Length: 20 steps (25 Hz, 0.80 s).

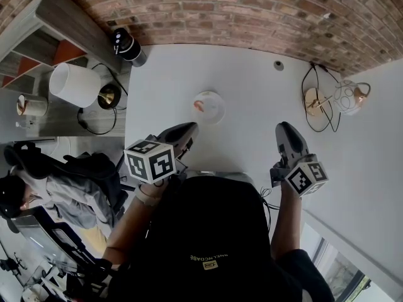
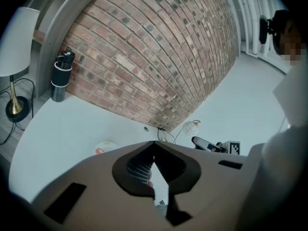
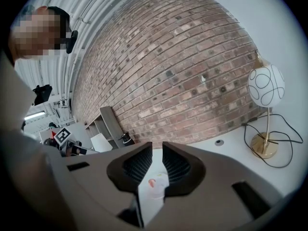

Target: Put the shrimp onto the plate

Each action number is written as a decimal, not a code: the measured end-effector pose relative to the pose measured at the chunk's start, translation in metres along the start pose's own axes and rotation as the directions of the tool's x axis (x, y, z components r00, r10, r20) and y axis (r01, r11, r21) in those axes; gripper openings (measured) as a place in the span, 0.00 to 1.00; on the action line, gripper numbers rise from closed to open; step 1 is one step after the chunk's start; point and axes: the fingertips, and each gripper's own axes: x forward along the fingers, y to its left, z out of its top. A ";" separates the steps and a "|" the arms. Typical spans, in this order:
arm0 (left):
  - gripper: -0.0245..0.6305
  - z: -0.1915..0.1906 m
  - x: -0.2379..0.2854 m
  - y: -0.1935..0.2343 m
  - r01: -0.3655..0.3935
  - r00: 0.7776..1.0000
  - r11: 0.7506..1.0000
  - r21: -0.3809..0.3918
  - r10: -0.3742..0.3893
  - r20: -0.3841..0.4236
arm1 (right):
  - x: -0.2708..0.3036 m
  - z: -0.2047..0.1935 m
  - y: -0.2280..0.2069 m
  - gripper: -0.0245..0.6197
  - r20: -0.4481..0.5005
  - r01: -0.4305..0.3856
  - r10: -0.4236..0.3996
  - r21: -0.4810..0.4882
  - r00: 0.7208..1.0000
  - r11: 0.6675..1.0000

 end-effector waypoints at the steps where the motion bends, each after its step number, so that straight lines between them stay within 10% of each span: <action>1: 0.04 0.000 0.000 0.000 0.000 1.000 1.000 -0.001 0.000 0.000 | 0.001 0.000 0.000 0.12 -0.001 -0.002 0.002 -0.003 1.000 1.000; 20: 0.04 0.001 0.000 0.003 -0.007 1.000 1.000 -0.011 0.007 0.007 | 0.006 0.000 -0.003 0.12 -0.009 0.000 0.000 0.005 1.000 1.000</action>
